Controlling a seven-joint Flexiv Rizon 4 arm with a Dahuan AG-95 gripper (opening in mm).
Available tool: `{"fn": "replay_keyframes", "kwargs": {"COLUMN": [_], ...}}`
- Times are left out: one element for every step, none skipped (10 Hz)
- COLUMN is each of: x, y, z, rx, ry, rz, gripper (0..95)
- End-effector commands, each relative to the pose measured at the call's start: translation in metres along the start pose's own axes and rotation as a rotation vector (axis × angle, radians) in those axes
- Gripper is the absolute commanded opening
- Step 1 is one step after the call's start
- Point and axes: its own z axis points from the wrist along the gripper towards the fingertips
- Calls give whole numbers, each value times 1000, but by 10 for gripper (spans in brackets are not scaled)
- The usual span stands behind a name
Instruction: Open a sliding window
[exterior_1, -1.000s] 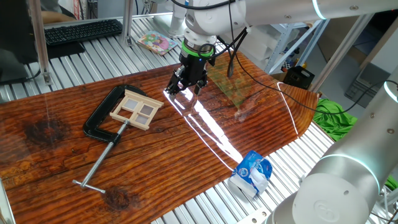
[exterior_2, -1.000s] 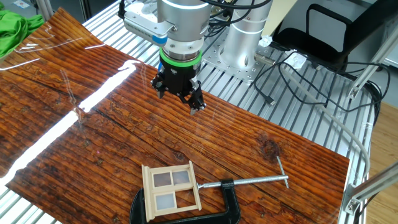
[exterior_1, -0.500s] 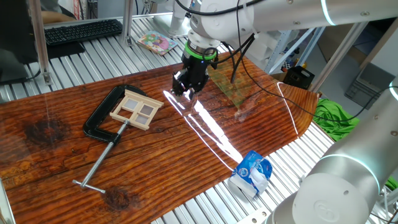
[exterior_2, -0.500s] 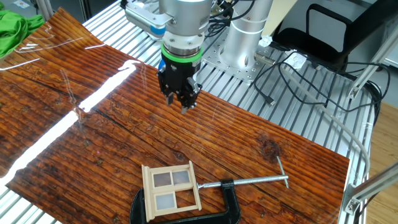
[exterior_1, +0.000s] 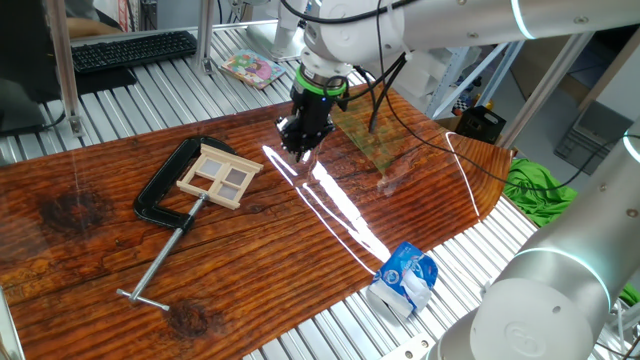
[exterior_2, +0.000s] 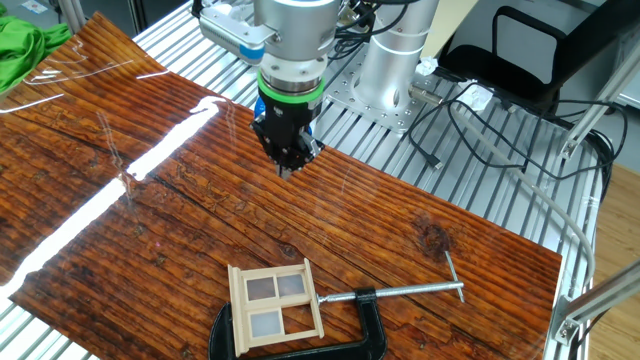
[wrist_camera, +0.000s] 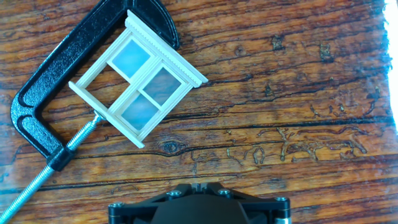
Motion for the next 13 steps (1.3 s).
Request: {"fn": "replay_keyframes", "kwargs": {"x": [-2, -2, -3, -4, -5, -6, -7, -8, -9, -9, -9, -10, -12], "y": [1, 2, 3, 5, 7, 8, 10, 11, 12, 13, 17, 20, 22], "z": [4, 5, 9, 14, 19, 25, 31, 37, 41, 43, 45, 49, 51], "rx": [-3, -4, -6, -12, -18, -30, -40, -55, -68, -68, -68, -63, -57], "ry": [-1, 0, 1, 5, 7, 10, 12, 15, 21, 30, 39, 43, 47], "rz": [13, 18, 36, 56, 72, 90, 102, 120, 135, 147, 169, 198, 218], "gripper": [0, 0, 0, 0, 0, 0, 0, 0, 0, 0, 0, 0, 0]}}
